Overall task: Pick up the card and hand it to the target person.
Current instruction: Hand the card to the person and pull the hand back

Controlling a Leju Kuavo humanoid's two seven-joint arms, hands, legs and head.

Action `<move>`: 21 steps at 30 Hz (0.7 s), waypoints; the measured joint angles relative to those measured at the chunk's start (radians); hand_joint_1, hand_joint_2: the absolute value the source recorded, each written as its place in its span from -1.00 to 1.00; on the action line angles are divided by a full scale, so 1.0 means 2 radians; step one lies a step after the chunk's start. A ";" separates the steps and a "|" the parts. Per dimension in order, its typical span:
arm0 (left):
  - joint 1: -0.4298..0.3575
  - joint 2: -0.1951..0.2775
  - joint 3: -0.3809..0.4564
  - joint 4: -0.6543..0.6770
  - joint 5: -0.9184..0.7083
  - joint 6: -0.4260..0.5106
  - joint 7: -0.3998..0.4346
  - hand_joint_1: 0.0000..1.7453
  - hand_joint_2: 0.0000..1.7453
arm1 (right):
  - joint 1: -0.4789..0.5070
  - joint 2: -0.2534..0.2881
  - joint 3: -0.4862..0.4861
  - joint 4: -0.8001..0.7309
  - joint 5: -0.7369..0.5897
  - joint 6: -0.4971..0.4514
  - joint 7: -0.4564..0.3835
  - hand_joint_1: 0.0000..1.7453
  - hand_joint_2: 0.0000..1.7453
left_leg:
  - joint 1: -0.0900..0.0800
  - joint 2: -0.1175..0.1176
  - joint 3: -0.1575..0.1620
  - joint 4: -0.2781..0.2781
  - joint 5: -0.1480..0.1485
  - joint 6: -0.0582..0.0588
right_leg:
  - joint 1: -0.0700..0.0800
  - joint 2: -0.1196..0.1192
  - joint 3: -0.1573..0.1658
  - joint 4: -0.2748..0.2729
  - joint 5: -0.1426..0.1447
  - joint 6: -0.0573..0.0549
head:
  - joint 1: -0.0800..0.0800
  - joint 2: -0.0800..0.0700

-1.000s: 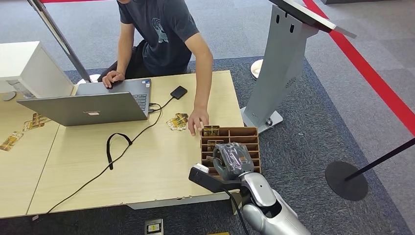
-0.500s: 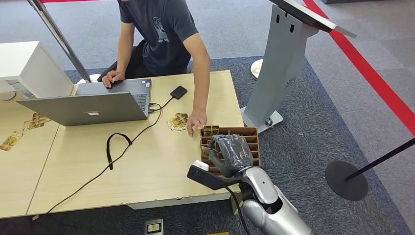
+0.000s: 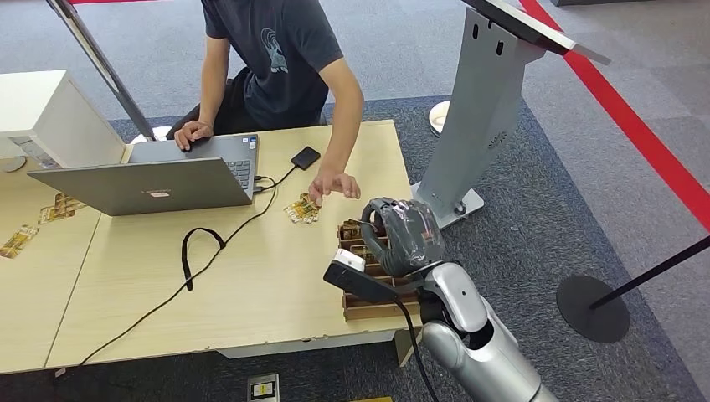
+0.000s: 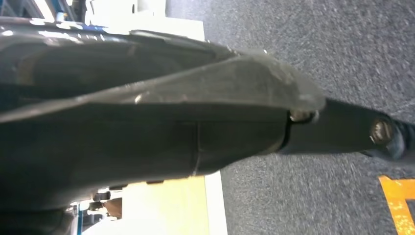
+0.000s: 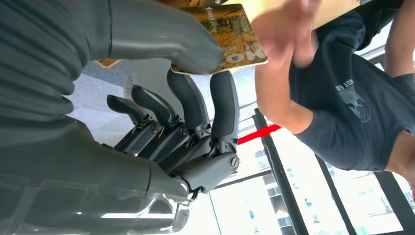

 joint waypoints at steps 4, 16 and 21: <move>0.000 -0.001 -0.001 -0.001 0.000 0.000 0.001 -1.00 -1.00 | -0.009 0.015 0.012 0.026 -0.011 -0.011 -0.015 1.00 1.00 | 0.000 0.000 0.000 0.000 0.000 0.000 | 0.000 0.000 0.000 0.000 0.000 0.000 | 0.000 0.000; 0.000 -0.001 -0.001 -0.002 0.000 0.000 0.002 -1.00 -1.00 | -0.031 0.033 0.033 0.065 -0.026 -0.021 -0.032 1.00 1.00 | 0.001 0.000 0.000 0.000 0.000 -0.001 | 0.000 0.000 0.000 0.000 0.000 -0.001 | 0.000 0.000; 0.001 -0.002 0.000 -0.002 0.004 0.000 0.003 -1.00 -1.00 | -0.069 0.063 0.067 0.138 -0.039 -0.038 -0.047 1.00 1.00 | 0.001 0.002 0.000 -0.001 0.000 -0.001 | 0.000 0.002 0.000 0.000 0.000 -0.001 | 0.000 0.000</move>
